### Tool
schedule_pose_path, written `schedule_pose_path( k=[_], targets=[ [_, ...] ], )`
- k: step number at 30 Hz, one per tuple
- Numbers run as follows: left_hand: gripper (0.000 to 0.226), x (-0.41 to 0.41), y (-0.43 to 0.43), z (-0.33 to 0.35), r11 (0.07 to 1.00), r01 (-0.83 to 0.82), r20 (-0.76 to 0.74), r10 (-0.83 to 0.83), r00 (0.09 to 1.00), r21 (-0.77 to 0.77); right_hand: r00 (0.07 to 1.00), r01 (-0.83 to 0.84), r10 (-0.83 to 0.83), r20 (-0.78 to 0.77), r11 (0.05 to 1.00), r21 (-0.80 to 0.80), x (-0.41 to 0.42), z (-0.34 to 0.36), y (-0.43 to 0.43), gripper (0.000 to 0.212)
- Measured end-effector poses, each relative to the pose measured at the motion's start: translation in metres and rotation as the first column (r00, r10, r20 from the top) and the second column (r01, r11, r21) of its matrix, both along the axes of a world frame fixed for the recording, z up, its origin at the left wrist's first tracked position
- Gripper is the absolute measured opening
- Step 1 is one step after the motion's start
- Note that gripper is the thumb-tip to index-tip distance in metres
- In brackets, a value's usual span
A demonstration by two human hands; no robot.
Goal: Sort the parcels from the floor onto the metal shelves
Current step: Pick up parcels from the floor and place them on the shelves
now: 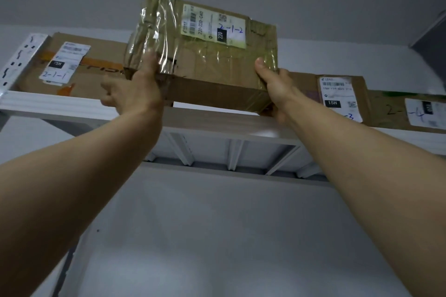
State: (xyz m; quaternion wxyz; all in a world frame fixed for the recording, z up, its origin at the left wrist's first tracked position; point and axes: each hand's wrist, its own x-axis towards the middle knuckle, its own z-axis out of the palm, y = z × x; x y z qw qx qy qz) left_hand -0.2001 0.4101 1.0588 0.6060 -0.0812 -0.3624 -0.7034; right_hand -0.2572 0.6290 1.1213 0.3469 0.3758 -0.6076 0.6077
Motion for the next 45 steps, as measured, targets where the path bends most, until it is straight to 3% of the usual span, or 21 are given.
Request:
schedule_pose_path(
  k=[4, 11, 20, 36, 39, 42, 43, 45],
  targets=[
    [0.048, 0.004, -0.020, 0.000, 0.972, 0.096, -0.016, -0.102, 0.995, -0.217, 0.970, 0.243, -0.242, -0.018, 0.970, 0.029, 0.002, 0.005, -0.004, 0.084],
    [0.030, 0.002, -0.021, -0.004, 0.915, 0.083, 0.009, -0.087, 0.996, -0.396, 0.846, 0.532, -0.530, -0.060, 0.846, 0.020, -0.002, 0.001, 0.016, 0.067],
    [0.020, -0.008, -0.012, 0.002, 0.916, 0.068, 0.037, -0.059, 0.998, -0.396, 0.793, 0.573, -0.577, -0.194, 0.815, -0.081, -0.004, -0.006, 0.032, 0.057],
    [0.018, -0.030, -0.012, 0.007, 0.893, 0.103, 0.153, -0.039, 0.987, -0.438, 0.777, 0.596, -0.604, -0.179, 0.797, -0.101, -0.022, -0.001, 0.043, 0.054],
    [0.013, -0.034, -0.013, 0.010, 0.893, 0.031, 0.177, 0.055, 0.983, -0.450, 0.768, 0.609, -0.616, -0.173, 0.787, -0.096, -0.026, -0.001, 0.042, 0.055],
    [0.017, -0.040, -0.019, 0.016, 0.848, -0.222, 0.164, 0.336, 0.927, -0.481, 0.766, 0.612, -0.611, -0.199, 0.788, -0.061, -0.030, -0.006, 0.036, 0.050],
    [0.014, -0.041, -0.022, 0.016, 0.784, -0.332, 0.155, 0.471, 0.868, -0.524, 0.760, 0.618, -0.613, -0.215, 0.784, -0.051, -0.031, -0.007, 0.034, 0.045],
    [0.015, -0.043, -0.025, 0.014, 0.561, -0.520, 0.106, 0.739, 0.665, -0.645, 0.739, 0.643, -0.628, -0.243, 0.765, -0.023, -0.033, -0.010, 0.029, 0.036]
  ],
)
